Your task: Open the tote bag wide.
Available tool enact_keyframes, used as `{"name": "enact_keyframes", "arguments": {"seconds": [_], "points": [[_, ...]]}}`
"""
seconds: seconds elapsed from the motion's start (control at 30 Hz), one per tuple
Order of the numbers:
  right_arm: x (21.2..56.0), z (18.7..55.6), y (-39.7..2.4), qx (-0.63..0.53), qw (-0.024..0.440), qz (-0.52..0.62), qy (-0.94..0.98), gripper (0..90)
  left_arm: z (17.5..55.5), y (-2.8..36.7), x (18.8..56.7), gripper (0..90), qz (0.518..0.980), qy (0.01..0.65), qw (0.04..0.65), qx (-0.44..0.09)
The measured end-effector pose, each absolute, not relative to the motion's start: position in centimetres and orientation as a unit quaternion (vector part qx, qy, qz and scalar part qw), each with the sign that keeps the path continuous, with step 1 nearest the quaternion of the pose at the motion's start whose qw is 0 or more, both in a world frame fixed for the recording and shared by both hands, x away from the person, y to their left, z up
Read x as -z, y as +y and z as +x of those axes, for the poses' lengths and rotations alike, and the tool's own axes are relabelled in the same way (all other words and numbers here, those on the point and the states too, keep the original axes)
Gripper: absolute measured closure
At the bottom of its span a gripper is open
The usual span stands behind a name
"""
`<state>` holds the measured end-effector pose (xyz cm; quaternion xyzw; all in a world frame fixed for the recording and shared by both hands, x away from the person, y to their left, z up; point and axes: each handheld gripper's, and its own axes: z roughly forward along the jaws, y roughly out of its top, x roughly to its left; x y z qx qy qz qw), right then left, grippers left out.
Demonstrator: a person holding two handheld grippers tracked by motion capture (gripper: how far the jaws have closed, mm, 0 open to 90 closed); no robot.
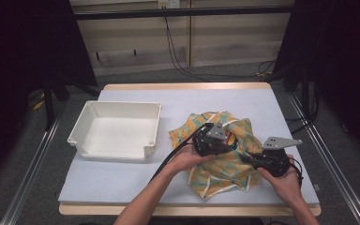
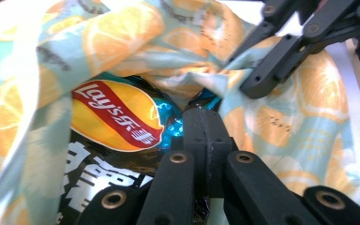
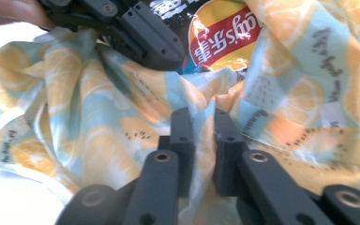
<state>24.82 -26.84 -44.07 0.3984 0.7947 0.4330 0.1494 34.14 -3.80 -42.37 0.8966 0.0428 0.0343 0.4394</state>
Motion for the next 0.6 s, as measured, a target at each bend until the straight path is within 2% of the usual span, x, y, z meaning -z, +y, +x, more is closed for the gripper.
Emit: {"name": "enact_keyframes", "arguments": {"seconds": [0.3,0.6], "points": [[43.7,24.3,-27.7,-0.443,0.155,0.403,0.786,89.0,34.7,-2.4,40.4,90.0,0.883,0.054,0.464,-0.041],[44.3,24.8,-27.9,-0.446,0.147,0.408,0.783,89.3,34.7,-0.9,38.7,90.0,0.857,0.062,0.512,-0.015]]}}
